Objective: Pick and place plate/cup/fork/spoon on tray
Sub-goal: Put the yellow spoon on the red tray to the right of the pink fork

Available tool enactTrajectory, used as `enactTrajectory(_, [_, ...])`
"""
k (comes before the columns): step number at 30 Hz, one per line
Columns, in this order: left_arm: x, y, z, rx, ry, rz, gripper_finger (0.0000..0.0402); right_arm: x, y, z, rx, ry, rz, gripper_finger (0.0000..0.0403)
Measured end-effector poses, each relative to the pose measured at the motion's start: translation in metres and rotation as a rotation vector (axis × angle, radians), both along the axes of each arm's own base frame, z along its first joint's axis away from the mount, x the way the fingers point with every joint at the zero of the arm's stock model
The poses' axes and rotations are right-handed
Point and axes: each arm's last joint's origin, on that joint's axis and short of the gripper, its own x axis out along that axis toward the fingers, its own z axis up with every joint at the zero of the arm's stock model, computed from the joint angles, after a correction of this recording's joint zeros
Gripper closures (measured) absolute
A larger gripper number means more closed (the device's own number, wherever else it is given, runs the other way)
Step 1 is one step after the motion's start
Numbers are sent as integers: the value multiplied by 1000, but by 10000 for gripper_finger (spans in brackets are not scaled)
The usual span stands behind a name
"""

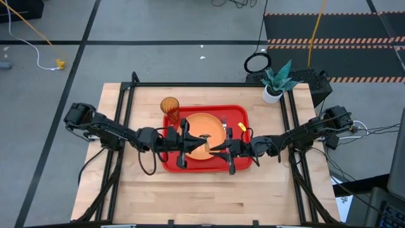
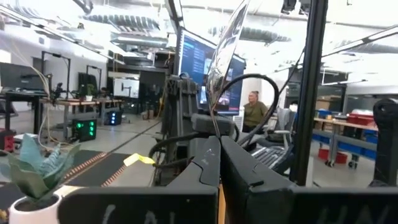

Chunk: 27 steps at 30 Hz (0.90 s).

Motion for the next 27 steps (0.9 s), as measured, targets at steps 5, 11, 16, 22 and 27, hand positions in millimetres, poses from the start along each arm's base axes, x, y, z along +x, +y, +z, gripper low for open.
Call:
enactTrajectory(5, [8,-3,-12,-7,-48,-3,401,0,0,0,-5,0,21,357])
enactTrajectory(11, [16,-3,-23,-2,-112,7,401,0,0,1,1,-13,36,353])
enactTrajectory(16, [15,-3,-20,15,-124,13,401,0,-1,3,13,-34,27,387])
enactTrajectory(22, [14,-4,-19,24,-127,12,401,0,-1,4,11,-38,18,386])
enactTrajectory(27, [15,-4,-20,1,-111,-4,387,-3,-2,7,9,-24,18,386])
